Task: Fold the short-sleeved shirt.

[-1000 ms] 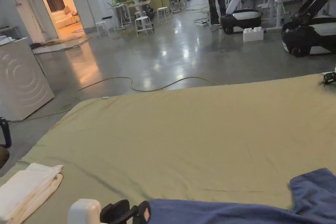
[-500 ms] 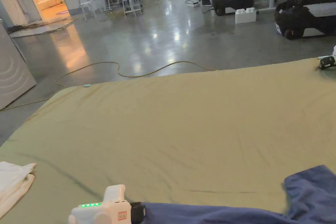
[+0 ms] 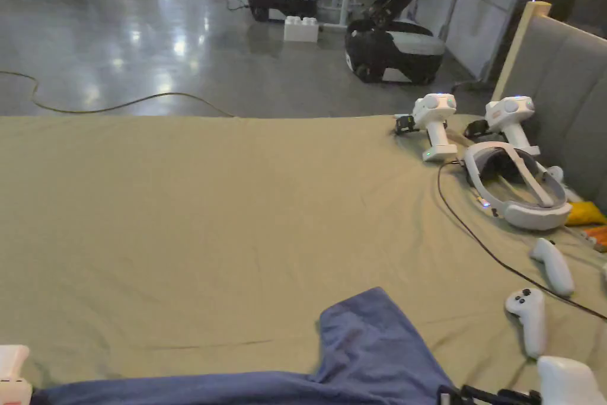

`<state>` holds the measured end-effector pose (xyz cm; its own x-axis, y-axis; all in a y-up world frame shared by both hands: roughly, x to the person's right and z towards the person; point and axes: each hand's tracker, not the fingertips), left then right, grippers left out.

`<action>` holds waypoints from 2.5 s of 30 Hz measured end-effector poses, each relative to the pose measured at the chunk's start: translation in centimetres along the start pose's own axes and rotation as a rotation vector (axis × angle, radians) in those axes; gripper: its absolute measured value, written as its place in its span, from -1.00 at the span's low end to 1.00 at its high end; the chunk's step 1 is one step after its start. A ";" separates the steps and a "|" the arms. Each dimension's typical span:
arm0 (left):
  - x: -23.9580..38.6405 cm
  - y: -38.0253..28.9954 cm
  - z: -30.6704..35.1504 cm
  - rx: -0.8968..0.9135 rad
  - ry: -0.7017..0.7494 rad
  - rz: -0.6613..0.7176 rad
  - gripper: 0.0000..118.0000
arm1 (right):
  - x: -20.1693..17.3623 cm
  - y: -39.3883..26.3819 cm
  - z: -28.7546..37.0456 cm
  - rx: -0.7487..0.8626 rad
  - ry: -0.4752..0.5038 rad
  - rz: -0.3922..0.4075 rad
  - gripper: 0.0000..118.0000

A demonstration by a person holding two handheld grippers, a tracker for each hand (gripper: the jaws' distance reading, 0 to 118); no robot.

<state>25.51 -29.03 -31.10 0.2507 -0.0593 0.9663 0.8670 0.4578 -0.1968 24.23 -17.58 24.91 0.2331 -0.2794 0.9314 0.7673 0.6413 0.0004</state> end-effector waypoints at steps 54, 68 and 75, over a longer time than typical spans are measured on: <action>-6.3 -23.8 29.6 0.487 -0.221 0.280 0.73 | -4.3 -12.7 15.0 0.157 -0.102 0.124 0.25; 2.4 -22.6 47.8 1.025 -0.043 0.029 -1.00 | -15.0 -9.3 26.2 0.711 0.088 0.351 -1.00; 3.1 -22.7 49.2 1.068 -0.075 0.020 -1.00 | -15.8 -9.3 26.4 0.749 0.078 0.351 -1.00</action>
<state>-14.62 4.02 -15.48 0.2023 -0.0055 0.9793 0.0281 0.9996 -0.0002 -2.33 -0.23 19.75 0.4461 -0.0057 0.8949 0.0476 0.9987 -0.0174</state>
